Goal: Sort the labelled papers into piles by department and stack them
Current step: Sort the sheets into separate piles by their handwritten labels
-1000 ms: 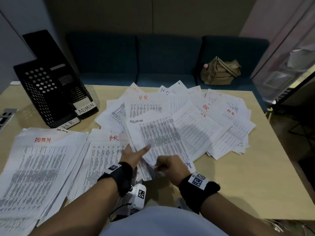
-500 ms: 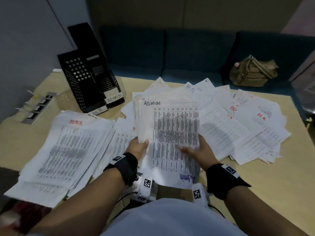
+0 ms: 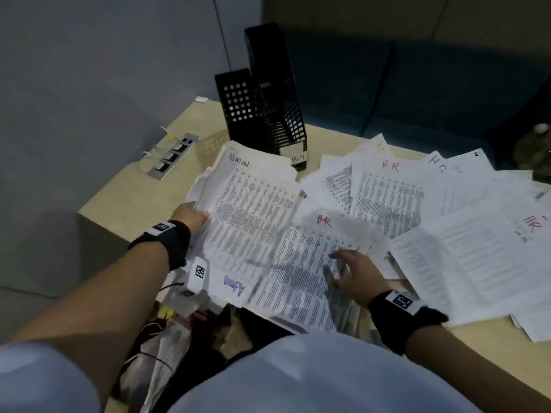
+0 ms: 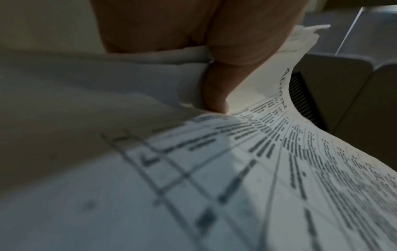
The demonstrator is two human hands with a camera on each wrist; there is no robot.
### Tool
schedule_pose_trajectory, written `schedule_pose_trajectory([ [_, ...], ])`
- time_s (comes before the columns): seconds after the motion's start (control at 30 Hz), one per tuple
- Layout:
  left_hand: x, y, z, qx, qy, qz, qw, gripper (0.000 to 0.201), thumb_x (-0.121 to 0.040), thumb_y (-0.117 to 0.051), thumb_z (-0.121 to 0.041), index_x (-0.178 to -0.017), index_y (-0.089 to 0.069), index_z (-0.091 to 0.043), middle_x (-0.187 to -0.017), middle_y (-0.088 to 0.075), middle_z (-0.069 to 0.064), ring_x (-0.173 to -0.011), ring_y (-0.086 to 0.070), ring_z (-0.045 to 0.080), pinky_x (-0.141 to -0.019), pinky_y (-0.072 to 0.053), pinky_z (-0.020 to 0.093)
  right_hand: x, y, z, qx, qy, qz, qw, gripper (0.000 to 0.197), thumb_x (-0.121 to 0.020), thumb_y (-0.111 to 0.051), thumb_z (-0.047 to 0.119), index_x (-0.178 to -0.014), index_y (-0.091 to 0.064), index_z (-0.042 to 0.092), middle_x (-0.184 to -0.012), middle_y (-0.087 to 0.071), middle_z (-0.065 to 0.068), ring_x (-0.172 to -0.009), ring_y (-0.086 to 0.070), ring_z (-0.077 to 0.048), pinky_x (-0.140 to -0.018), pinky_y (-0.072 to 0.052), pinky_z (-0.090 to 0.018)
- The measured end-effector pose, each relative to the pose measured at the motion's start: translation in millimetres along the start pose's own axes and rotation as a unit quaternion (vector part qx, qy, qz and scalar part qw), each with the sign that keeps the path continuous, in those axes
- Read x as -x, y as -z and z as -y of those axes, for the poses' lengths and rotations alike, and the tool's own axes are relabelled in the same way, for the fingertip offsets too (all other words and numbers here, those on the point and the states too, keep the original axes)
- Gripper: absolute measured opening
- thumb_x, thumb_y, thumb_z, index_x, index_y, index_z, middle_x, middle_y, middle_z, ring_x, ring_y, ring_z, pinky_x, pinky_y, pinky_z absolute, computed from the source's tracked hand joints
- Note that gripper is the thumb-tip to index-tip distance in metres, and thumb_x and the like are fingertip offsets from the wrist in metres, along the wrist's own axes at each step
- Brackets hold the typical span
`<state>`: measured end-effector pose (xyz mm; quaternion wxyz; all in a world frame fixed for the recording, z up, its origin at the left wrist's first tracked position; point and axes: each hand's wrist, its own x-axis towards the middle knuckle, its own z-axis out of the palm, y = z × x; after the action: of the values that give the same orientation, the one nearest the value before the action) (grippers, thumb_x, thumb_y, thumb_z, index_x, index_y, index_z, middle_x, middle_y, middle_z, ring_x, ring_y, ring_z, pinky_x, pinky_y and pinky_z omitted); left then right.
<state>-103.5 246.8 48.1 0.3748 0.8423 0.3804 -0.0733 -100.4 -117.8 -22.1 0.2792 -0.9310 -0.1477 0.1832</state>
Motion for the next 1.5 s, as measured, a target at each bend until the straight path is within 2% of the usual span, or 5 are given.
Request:
schedule_pose_trajectory([
  [0.27,-55.2,15.2,48.9,-0.224,0.017,-0.039,0.974,0.022,-0.09,-0.057,-0.021,-0.104,-0.062,-0.005,-0.083,-0.059,0.014,-0.079,-0.051,0.032,-0.073,-0.043,0.037,-3.3,-4.4,-6.8,0.154,-0.051,0.053,0.985,0.069,-0.072,-0.071,0.045,-0.134,-0.04,0.045,-0.155,-0.024,0.01,-0.14,-0.023,-0.02,-0.109,-0.034,-0.044],
  [0.47,-22.0,-29.8,4.4,-0.217,-0.145,-0.179,0.948,0.065,-0.077,-0.069,-0.024,-0.134,-0.038,-0.02,-0.14,-0.036,0.011,-0.127,-0.032,0.035,-0.098,-0.031,0.055,-4.7,-2.5,-7.0,0.157,-0.072,0.057,0.983,0.074,-0.068,-0.075,0.045,-0.134,-0.041,0.046,-0.155,-0.023,0.012,-0.141,-0.022,-0.019,-0.11,-0.033,-0.044],
  [0.67,51.3,-134.4,-49.6,-0.132,-0.4,0.123,0.898,0.012,-0.09,-0.058,-0.02,-0.101,-0.06,-0.023,-0.111,-0.052,-0.005,-0.097,-0.056,0.016,-0.083,-0.049,0.033,5.5,30.7,-30.2,0.095,-0.139,-0.169,0.971,0.055,-0.08,-0.064,0.04,-0.132,-0.05,0.026,-0.138,-0.049,-0.004,-0.123,-0.045,-0.027,-0.097,-0.044,-0.041],
  [1.1,124.7,-251.8,-127.4,-0.079,-0.339,0.304,0.887,0.029,-0.093,-0.056,-0.029,-0.12,-0.054,-0.018,-0.114,-0.06,-0.002,-0.1,-0.06,0.018,-0.087,-0.048,0.029,45.8,57.9,-111.6,0.1,-0.331,0.009,0.938,0.066,-0.098,-0.043,0.025,-0.152,-0.007,0.02,-0.161,0.007,-0.005,-0.148,0.002,-0.03,-0.114,-0.019,-0.056],
  [1.5,149.7,-317.3,-167.3,0.026,-0.185,0.348,0.919,0.041,-0.082,-0.071,-0.037,-0.113,-0.049,-0.021,-0.105,-0.063,0.001,-0.097,-0.064,0.026,-0.086,-0.055,0.045,98.6,99.4,-152.4,-0.11,-0.234,-0.153,0.954,0.03,-0.092,-0.053,0.02,-0.12,-0.064,0.018,-0.131,-0.058,-0.003,-0.123,-0.052,-0.022,-0.104,-0.043,-0.037],
])
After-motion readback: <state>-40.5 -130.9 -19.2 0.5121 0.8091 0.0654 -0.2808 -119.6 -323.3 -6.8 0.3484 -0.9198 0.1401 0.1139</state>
